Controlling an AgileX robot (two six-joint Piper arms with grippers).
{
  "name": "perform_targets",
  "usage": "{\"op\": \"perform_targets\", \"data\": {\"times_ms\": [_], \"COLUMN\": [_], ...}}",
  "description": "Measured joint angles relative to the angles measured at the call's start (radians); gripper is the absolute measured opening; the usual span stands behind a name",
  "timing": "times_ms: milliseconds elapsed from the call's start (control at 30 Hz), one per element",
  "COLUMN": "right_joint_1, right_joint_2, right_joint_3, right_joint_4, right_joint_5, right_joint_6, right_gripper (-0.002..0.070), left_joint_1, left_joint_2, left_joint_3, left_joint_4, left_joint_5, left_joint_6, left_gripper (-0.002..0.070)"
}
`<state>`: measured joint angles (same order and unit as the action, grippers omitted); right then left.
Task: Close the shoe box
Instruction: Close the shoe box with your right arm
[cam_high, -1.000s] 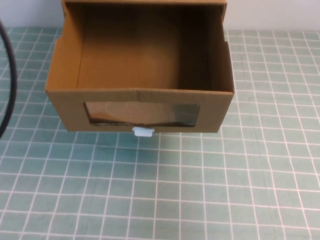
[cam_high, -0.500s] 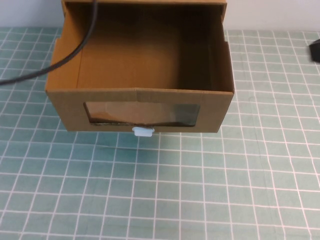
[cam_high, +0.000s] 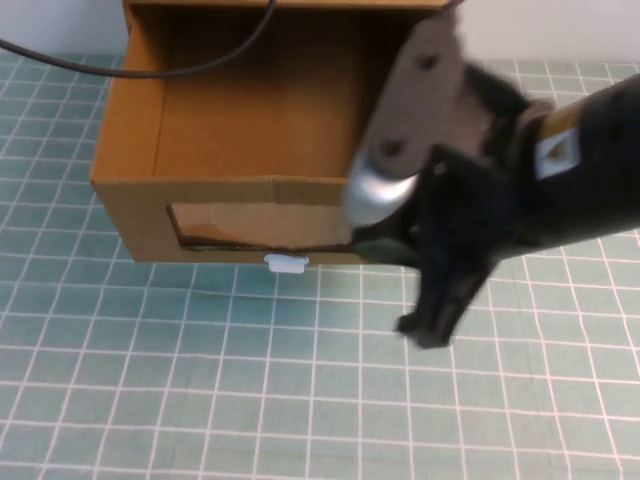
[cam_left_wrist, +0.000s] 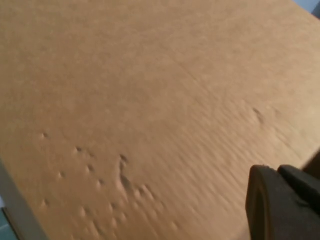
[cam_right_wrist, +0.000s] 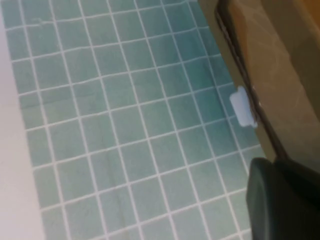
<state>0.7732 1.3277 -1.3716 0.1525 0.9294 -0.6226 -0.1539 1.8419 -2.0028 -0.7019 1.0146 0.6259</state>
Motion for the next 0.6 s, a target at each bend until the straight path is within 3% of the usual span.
{"op": "perform_targets", "data": {"times_ms": [300,467,600], "right_joint_1": [0.266,0.286,0.286], "right_joint_2": [0.088,0.184,0.269], "right_joint_3": [0.076,0.141,0.145], "right_joint_4": [-0.385,-0.516,-0.769], "right_joint_5": [-0.241,-0.299,-0.345], "right_joint_6": [0.276,0.330,0.535], "right_gripper": [-0.0014,-0.0014,-0.0014], "left_joint_1": [0.000,0.000,0.000], "left_joint_2": [0.132,0.153,0.157], "left_joint_3": [-0.132,-0.137,-0.143], "left_joint_4": [-0.055,-0.062,-0.071], "left_joint_5": [0.042,0.063,0.063], "left_joint_6": [0.000,0.002,0.002], "left_gripper": [-0.0005,-0.0005,-0.0005]}}
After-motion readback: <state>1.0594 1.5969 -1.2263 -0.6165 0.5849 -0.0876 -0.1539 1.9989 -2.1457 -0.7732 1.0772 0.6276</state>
